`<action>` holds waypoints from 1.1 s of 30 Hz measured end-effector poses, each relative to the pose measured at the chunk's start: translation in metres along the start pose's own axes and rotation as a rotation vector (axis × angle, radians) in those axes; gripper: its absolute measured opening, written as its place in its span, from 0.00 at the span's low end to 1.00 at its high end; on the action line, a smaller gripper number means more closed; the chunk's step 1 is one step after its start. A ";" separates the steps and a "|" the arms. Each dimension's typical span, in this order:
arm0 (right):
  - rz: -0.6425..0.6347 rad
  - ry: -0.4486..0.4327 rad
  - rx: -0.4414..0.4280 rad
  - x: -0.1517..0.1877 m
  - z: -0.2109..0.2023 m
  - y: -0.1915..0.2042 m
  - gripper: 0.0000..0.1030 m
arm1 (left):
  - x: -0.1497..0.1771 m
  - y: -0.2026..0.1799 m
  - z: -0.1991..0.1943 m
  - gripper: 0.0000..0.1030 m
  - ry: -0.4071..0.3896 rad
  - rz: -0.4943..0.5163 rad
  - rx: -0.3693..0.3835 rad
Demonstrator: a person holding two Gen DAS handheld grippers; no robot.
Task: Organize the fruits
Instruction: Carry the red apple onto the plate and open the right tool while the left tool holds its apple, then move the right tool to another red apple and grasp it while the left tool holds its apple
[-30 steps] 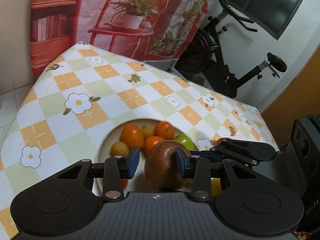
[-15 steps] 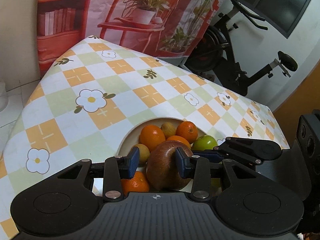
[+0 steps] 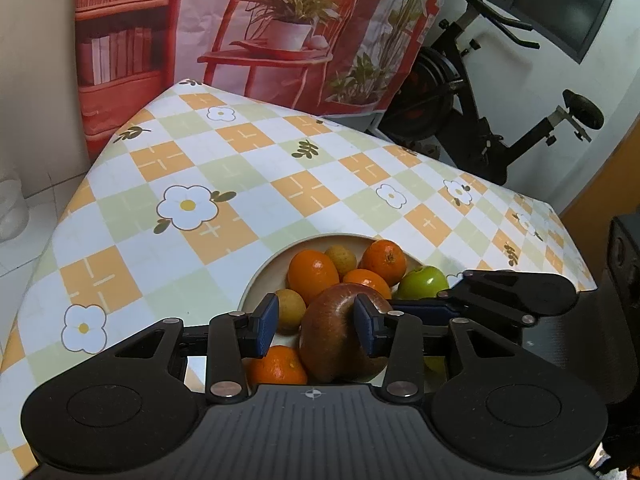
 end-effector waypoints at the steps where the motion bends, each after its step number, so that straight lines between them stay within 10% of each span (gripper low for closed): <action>1: 0.001 -0.004 0.002 0.000 -0.003 0.000 0.58 | 0.000 0.000 0.000 0.43 -0.001 0.000 -0.008; 33: 0.278 -0.275 0.278 0.082 -0.156 -0.111 0.56 | -0.016 -0.020 -0.020 0.45 -0.094 0.008 -0.204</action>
Point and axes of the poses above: each gripper's, at about its wrist camera, not at the fingertips, and z roughly the way its jaws point, y to its left, x to its underside, the point moved 9 cm from there along z, roughly the way its jaws point, and after that the axes turned 5 degrees about -y, right-handed, at the moved point
